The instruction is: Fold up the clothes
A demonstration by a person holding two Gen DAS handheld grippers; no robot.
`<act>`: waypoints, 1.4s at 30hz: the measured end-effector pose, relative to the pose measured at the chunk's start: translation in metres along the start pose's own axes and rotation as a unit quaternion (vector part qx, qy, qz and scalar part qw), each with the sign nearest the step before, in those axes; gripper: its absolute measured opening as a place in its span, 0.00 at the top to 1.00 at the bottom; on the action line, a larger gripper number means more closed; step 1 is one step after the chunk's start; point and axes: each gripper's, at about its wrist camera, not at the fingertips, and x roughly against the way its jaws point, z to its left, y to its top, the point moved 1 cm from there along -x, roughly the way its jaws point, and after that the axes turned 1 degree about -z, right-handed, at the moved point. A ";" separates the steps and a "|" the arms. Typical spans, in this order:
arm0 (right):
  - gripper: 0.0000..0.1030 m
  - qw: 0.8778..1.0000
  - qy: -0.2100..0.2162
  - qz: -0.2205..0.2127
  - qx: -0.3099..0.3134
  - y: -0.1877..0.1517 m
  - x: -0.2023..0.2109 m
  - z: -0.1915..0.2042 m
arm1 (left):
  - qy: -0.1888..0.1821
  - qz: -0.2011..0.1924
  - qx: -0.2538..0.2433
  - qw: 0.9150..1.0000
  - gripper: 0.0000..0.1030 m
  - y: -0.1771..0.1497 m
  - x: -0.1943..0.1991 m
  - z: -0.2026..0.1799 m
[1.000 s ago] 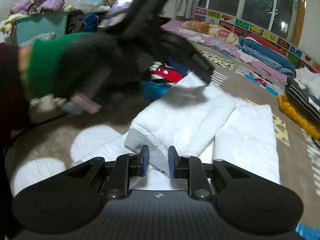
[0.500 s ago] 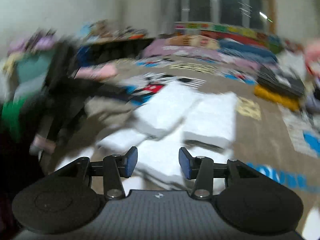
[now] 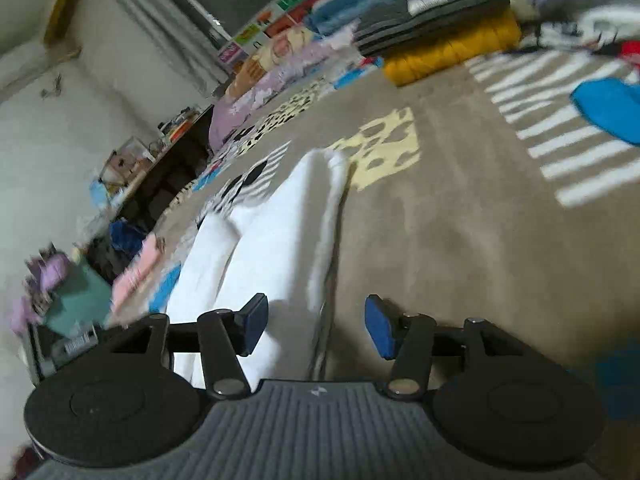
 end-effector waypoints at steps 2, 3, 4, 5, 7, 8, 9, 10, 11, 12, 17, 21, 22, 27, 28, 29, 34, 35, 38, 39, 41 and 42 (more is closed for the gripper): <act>0.43 1.000 0.021 -0.001 -0.015 0.021 -0.016 -0.011 | -0.002 0.009 -0.009 1.000 0.38 0.014 -0.012 0.000; 0.42 0.999 0.033 -0.002 -0.023 0.028 -0.022 -0.014 | -0.002 0.012 -0.013 1.000 0.38 0.021 -0.017 0.001; 0.41 0.999 0.044 -0.004 -0.031 0.035 -0.028 -0.017 | -0.001 0.015 -0.018 1.000 0.38 0.028 -0.023 0.002; 0.41 0.998 0.049 -0.002 -0.028 0.042 -0.035 -0.018 | 0.003 0.018 -0.024 1.000 0.38 0.037 -0.030 0.003; 0.40 0.999 0.051 0.009 -0.013 0.056 -0.053 -0.017 | 0.003 0.027 -0.029 0.999 0.38 0.052 -0.044 0.007; 0.40 0.999 0.048 0.016 -0.006 0.063 -0.062 -0.017 | 0.001 0.033 -0.029 0.999 0.38 0.058 -0.051 0.009; 0.39 0.999 0.046 0.022 0.001 0.069 -0.071 -0.017 | -0.005 0.039 -0.024 0.999 0.38 0.066 -0.059 0.012; 0.39 0.999 0.045 0.028 0.002 0.075 -0.079 -0.020 | -0.010 0.044 -0.018 0.999 0.38 0.072 -0.065 0.015; 0.39 0.998 0.046 0.033 -0.002 0.081 -0.088 -0.023 | -0.016 0.049 -0.012 0.999 0.38 0.078 -0.071 0.018; 0.39 0.998 0.051 0.035 -0.008 0.085 -0.093 -0.027 | -0.022 0.055 -0.012 0.998 0.38 0.084 -0.076 0.020; 0.38 0.996 0.079 0.047 -0.019 0.098 -0.118 -0.034 | -0.060 0.097 -0.029 0.993 0.38 0.102 -0.093 0.029; 0.38 0.993 0.093 0.067 0.014 0.099 -0.128 -0.028 | -0.093 0.130 -0.022 0.987 0.39 0.114 -0.099 0.038; 0.38 0.993 0.097 0.070 0.017 0.099 -0.129 -0.027 | -0.098 0.137 -0.022 0.985 0.39 0.116 -0.100 0.040; 0.53 0.990 0.108 0.085 0.028 0.100 -0.133 -0.025 | -0.090 0.152 -0.053 0.983 0.69 0.124 -0.109 0.032; 0.58 0.990 0.105 0.087 0.032 0.099 -0.133 -0.024 | -0.086 0.152 -0.068 0.982 0.73 0.123 -0.108 0.028; 0.65 0.991 0.102 0.084 0.035 0.099 -0.132 -0.023 | -0.084 0.145 -0.084 0.982 0.75 0.122 -0.107 0.023; 0.77 0.991 0.091 0.054 0.086 0.097 -0.118 -0.007 | -0.084 0.102 -0.123 0.984 0.79 0.117 -0.086 0.004; 0.77 0.990 0.090 0.045 0.102 0.098 -0.113 0.000 | -0.081 0.096 -0.128 0.984 0.79 0.117 -0.082 0.000; 0.78 0.984 0.088 0.019 0.153 0.100 -0.097 0.022 | -0.084 0.071 -0.148 0.983 0.79 0.117 -0.064 -0.014; 0.78 0.982 0.087 0.013 0.170 0.101 -0.091 0.029 | -0.087 0.065 -0.154 0.982 0.79 0.117 -0.058 -0.018; 0.78 0.976 0.090 0.002 0.198 0.101 -0.077 0.043 | -0.097 0.050 -0.167 0.980 0.79 0.115 -0.042 -0.029; 0.78 0.974 0.093 -0.003 0.209 0.101 -0.070 0.049 | -0.100 0.045 -0.173 0.979 0.79 0.114 -0.034 -0.034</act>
